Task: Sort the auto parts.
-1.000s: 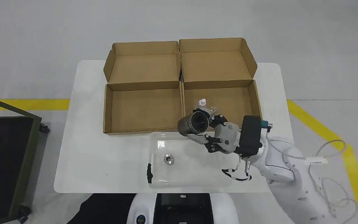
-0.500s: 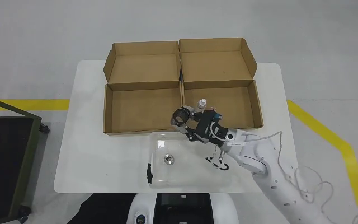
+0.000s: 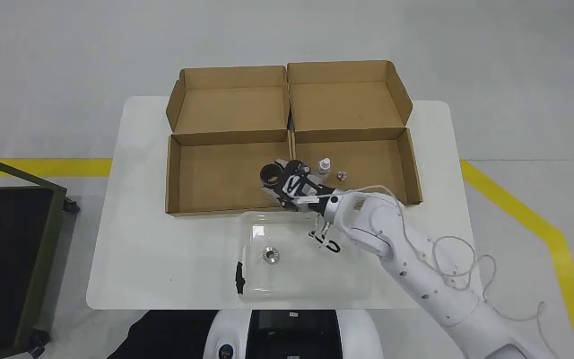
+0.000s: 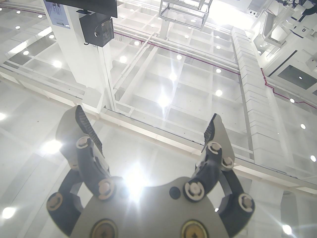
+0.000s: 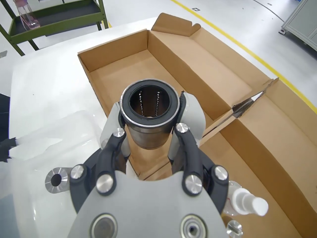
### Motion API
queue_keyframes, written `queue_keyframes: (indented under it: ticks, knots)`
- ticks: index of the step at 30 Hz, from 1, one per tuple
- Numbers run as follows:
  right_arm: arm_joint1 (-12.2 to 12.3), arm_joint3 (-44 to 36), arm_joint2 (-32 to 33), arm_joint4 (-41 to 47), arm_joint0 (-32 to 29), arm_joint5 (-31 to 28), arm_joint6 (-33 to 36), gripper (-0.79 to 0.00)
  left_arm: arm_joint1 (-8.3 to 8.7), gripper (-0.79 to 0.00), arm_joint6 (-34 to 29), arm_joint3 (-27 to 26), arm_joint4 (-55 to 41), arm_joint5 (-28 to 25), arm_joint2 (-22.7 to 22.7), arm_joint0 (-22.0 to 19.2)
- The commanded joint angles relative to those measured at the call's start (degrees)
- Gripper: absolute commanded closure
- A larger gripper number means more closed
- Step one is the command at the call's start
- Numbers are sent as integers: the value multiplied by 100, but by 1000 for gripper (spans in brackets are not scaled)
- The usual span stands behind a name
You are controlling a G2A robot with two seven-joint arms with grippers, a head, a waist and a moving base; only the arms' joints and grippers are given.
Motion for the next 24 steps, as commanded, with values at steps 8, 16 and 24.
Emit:
queue_keyframes:
  ticks: [8,16,24]
  knots:
    - [-245,603,-441,-61,451,137,401,0,0,-785,0,0,0,0,0,0]
    - [-431,1110,-653,-55,704,174,524,-43,0,-785,0,0,0,0,0,0]
    - [-577,1460,-765,-33,841,134,549,-151,0,-785,0,0,0,0,0,0]
